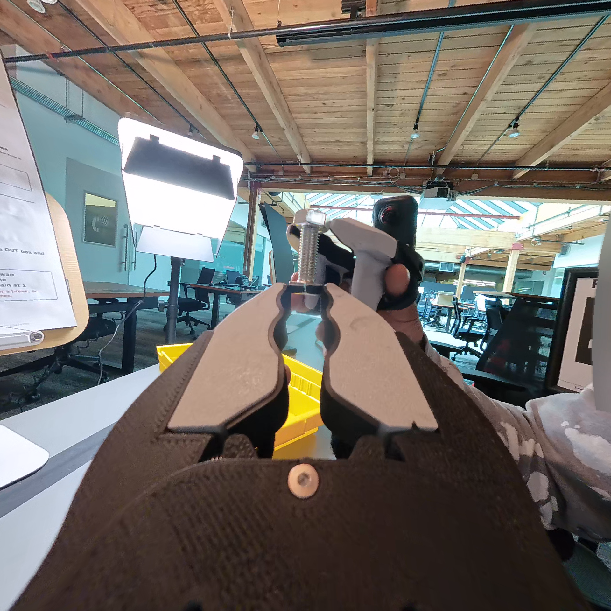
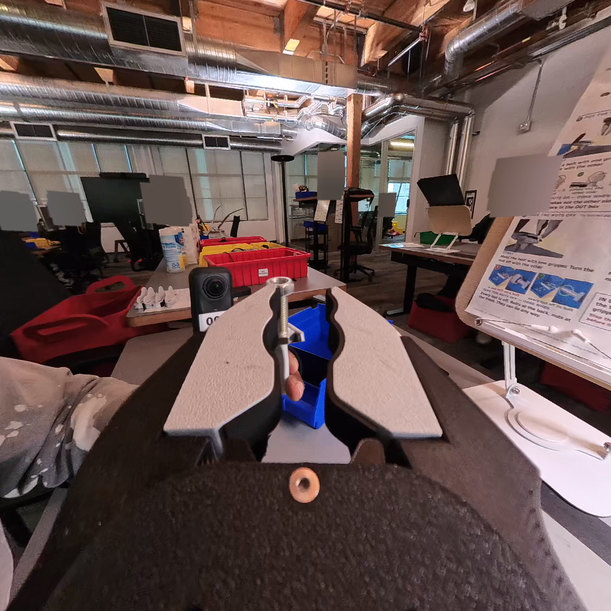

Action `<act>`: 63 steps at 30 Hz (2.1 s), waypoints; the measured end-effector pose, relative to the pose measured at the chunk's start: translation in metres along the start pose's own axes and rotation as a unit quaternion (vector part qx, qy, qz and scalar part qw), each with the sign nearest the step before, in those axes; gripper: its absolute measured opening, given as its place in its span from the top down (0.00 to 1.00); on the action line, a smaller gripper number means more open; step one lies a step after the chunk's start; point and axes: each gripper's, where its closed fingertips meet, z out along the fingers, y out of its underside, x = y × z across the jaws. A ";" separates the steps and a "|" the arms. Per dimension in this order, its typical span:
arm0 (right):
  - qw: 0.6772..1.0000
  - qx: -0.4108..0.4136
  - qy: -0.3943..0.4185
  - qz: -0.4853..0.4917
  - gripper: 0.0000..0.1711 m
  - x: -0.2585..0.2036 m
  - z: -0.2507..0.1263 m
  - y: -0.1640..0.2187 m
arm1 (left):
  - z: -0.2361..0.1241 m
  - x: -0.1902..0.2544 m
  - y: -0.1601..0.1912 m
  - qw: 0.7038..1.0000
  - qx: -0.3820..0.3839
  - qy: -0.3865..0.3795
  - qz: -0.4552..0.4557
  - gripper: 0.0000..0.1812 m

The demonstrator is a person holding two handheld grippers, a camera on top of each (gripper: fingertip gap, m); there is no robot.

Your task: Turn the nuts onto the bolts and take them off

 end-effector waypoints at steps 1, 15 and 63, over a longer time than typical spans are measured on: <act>1.000 -0.004 -0.003 -0.004 0.84 -0.002 0.002 0.002 | 0.000 0.000 0.002 1.000 -0.003 0.000 0.000 0.90; 0.999 -0.005 0.036 -0.031 0.90 0.018 -0.020 -0.019 | 0.000 -0.011 0.018 0.999 -0.038 -0.017 0.009 0.90; 0.935 -0.308 -0.169 -0.045 0.94 0.018 -0.040 0.131 | -0.025 -0.021 0.107 0.933 -0.351 0.066 0.044 0.90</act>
